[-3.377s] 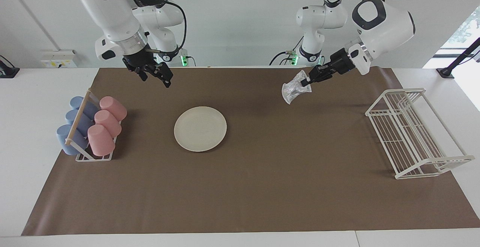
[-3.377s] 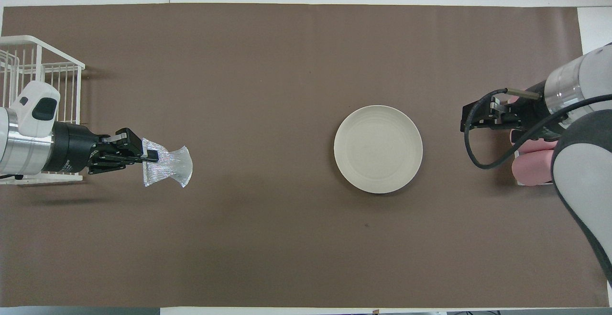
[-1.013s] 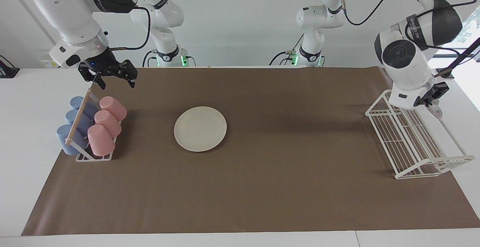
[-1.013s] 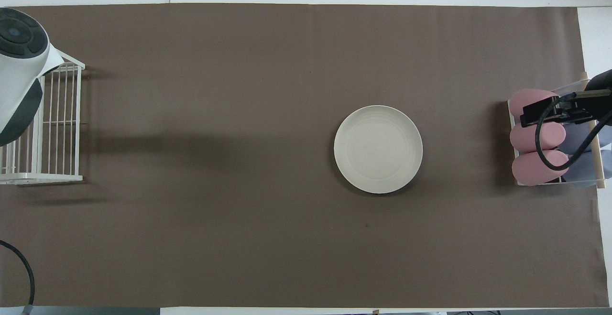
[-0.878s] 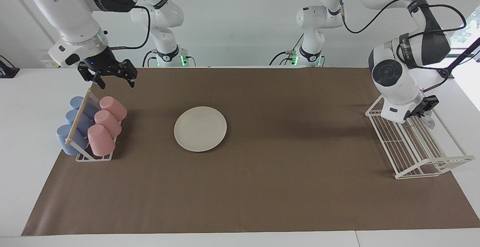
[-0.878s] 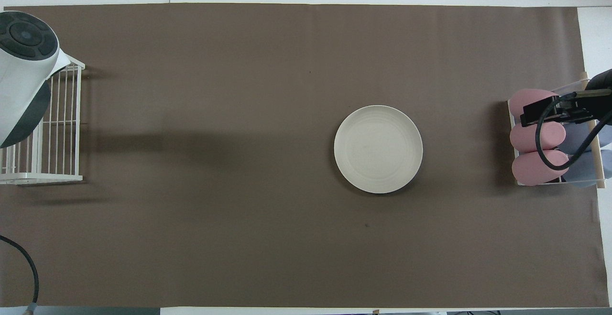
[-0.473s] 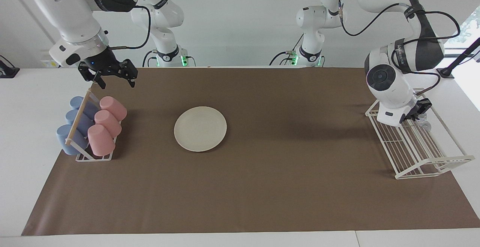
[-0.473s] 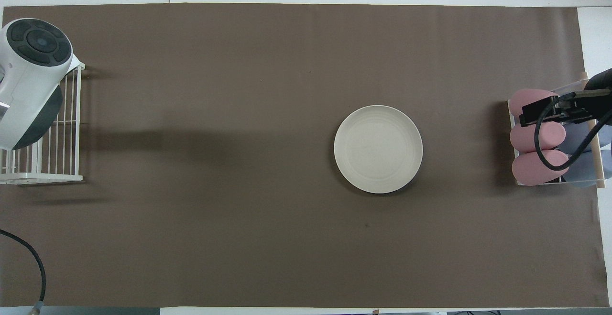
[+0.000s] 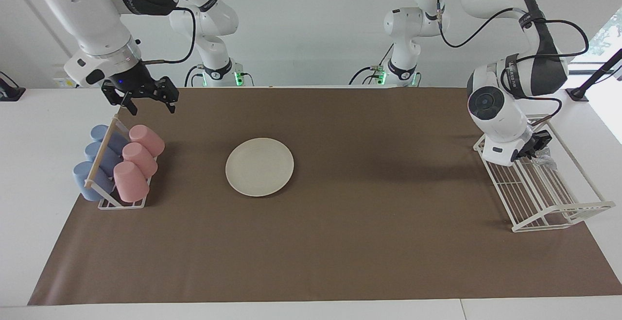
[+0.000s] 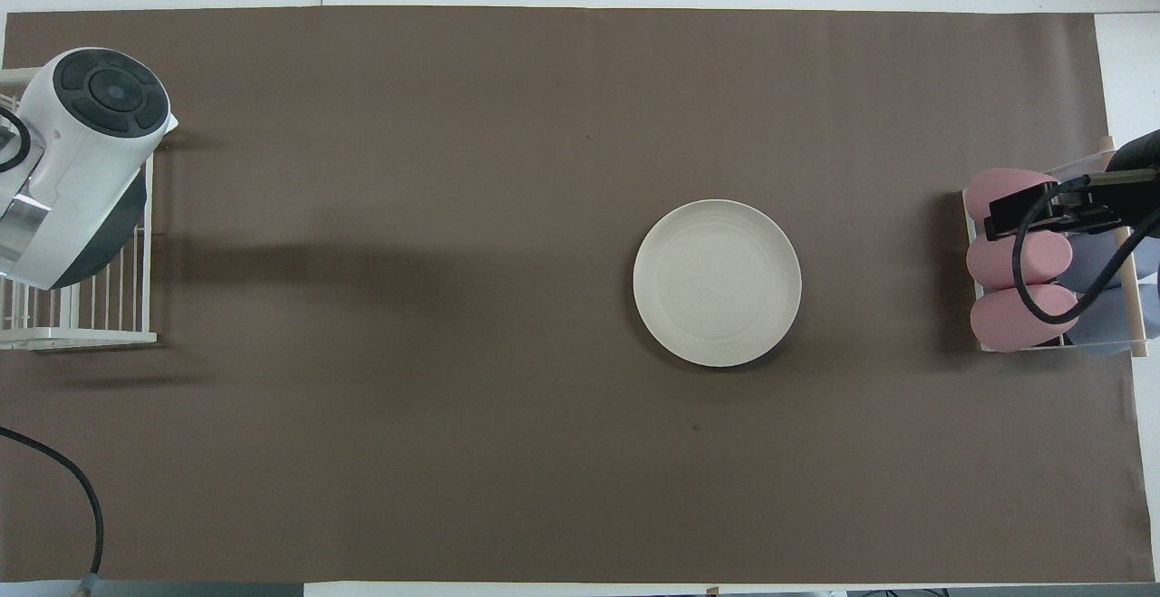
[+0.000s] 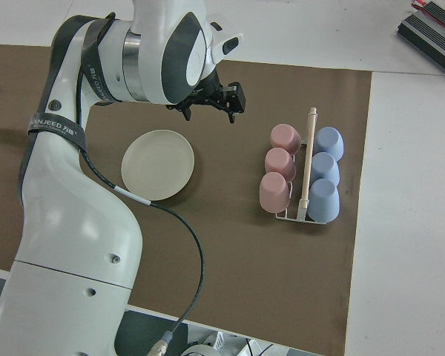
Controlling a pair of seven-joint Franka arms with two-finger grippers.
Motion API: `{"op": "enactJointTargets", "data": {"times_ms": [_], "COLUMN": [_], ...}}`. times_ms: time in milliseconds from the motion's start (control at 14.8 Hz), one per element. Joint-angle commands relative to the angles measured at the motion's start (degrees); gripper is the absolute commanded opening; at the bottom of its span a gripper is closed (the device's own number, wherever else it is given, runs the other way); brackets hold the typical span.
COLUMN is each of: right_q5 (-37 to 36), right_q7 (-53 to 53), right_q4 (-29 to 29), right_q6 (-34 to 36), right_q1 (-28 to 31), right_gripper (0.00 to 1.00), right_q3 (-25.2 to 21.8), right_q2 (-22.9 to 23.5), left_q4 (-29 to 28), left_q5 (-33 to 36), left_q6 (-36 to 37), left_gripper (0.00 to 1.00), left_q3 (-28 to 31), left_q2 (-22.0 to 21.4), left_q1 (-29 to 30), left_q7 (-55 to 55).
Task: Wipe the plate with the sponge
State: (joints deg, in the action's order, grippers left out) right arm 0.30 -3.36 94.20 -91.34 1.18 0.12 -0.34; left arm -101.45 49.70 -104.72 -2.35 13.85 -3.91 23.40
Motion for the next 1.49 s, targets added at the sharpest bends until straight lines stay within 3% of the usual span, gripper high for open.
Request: {"op": "enactJointTargets", "data": {"times_ms": [0,203,270,338,473,1013,1418], "right_q5": [-0.7,-0.8,-0.8,-0.8,-0.9,-1.1,-1.0], "right_q7": [-1.0,-0.6,-0.6,-0.6,0.9,2.0,2.1], "right_q4": [0.3,0.5,0.5,0.5,0.5,-0.2,-0.3], "right_q6": [-0.3,-0.5,-0.5,-0.5,-0.4,-0.3,-0.5], "right_q1": [0.4,0.2,0.1,0.1,0.1,0.0,-0.8], "right_gripper": [1.00,1.00,1.00,1.00,1.00,1.00,1.00], "right_q3": [0.6,0.6,0.7,0.7,0.7,1.3,1.6], "right_q2": [-0.4,-0.5,-0.5,-0.5,-0.5,-0.4,-0.5], "left_q4": [-1.6,-1.6,-1.6,-1.6,-1.6,-1.0,1.7], "left_q5": [0.9,0.8,0.7,0.6,0.6,-0.6,-11.0], "left_q6": [-1.0,-1.4,-2.0,-2.5,-2.7,-2.8,-2.7], "left_gripper": [0.00,0.00,0.21,0.59,0.97,1.00,1.00], "left_q3": [0.5,0.5,0.5,0.5,0.5,0.5,0.9], "left_q2": [-1.1,-1.1,-1.0,-1.0,-1.0,-0.9,-1.8], "left_q1": [-0.7,-0.3,-0.2,0.0,0.0,0.1,0.4], "left_q7": [1.4,1.3,1.3,1.3,1.3,1.3,0.7]}}
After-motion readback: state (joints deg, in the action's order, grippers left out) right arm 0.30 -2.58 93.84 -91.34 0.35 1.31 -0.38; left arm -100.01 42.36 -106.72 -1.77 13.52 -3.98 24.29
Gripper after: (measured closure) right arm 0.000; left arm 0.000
